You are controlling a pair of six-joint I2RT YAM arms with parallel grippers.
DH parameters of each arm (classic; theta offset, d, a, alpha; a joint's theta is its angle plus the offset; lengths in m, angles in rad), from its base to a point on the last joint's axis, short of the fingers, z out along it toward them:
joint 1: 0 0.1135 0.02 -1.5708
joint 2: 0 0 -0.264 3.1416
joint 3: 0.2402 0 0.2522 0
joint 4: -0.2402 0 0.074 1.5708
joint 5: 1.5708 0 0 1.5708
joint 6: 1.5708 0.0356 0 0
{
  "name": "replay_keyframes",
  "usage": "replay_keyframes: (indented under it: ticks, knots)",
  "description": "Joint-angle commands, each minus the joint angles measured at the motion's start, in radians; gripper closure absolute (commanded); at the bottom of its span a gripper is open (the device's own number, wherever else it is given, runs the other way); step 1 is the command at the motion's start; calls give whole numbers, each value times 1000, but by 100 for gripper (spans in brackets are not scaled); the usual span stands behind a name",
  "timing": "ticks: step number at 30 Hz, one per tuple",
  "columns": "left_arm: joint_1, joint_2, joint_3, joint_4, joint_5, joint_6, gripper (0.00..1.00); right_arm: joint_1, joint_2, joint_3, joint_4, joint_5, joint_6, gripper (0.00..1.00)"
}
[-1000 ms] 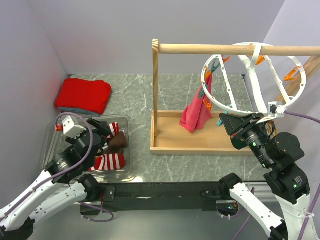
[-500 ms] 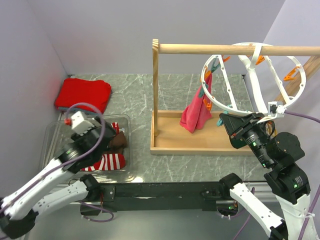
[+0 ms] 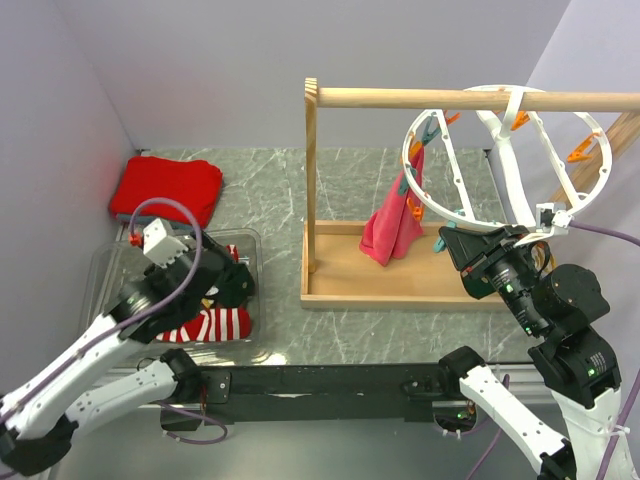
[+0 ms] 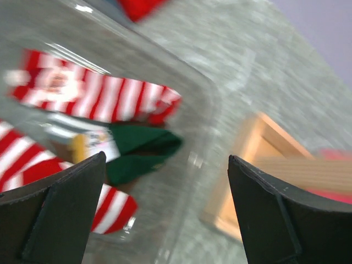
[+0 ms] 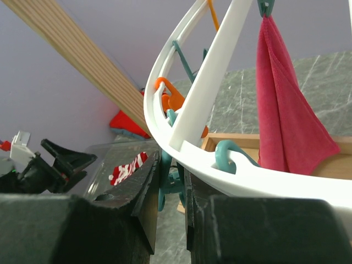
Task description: Remove the socks clipped to the hanger
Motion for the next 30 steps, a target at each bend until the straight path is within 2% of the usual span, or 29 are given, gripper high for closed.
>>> replay_keyframes:
  ticks: [1,2,3,4,5,6,7,10,13,15,17,19,20,22,24,27,30]
  knots:
    - [3,-187,-129,419,274,308,4,6,31,19,-30,-30,1,100]
    - [3,-230,-204,500,342,355,2,6,37,26,-33,-30,-2,100]
    - [3,-311,-244,601,487,429,1,6,43,29,-34,-31,-1,100]
    - [1,-345,-284,780,558,455,5,6,45,33,-32,-31,1,100]
    - [1,-391,-354,883,622,468,7,6,46,36,-29,-51,4,100]
    - [1,-400,-387,972,772,471,7,8,49,39,-24,-57,7,100]
    - [3,-402,-414,1157,830,468,8,6,52,40,-15,-62,7,100]
    - [1,-317,-445,1351,1031,428,10,6,72,53,5,-90,19,100]
    - [-5,-149,-393,1410,1178,413,12,6,91,56,26,-117,32,100]
    - [-46,-33,-373,1490,1206,413,9,6,106,57,34,-127,38,100]
    - [-98,68,-361,1565,1160,435,7,6,115,62,46,-142,48,100]
    - [-201,136,-338,1587,1113,477,7,6,126,59,66,-162,58,100]
    - [-238,205,-297,1584,1044,532,7,6,126,56,74,-183,68,100]
    - [-345,276,-237,1523,952,602,7,6,128,48,98,-202,81,100]
    - [-444,380,-143,1452,780,710,7,6,128,33,114,-232,102,100]
    - [-531,515,-34,1421,587,822,3,6,126,20,134,-257,122,100]
    - [-562,625,32,1453,488,891,1,6,120,13,140,-248,131,100]
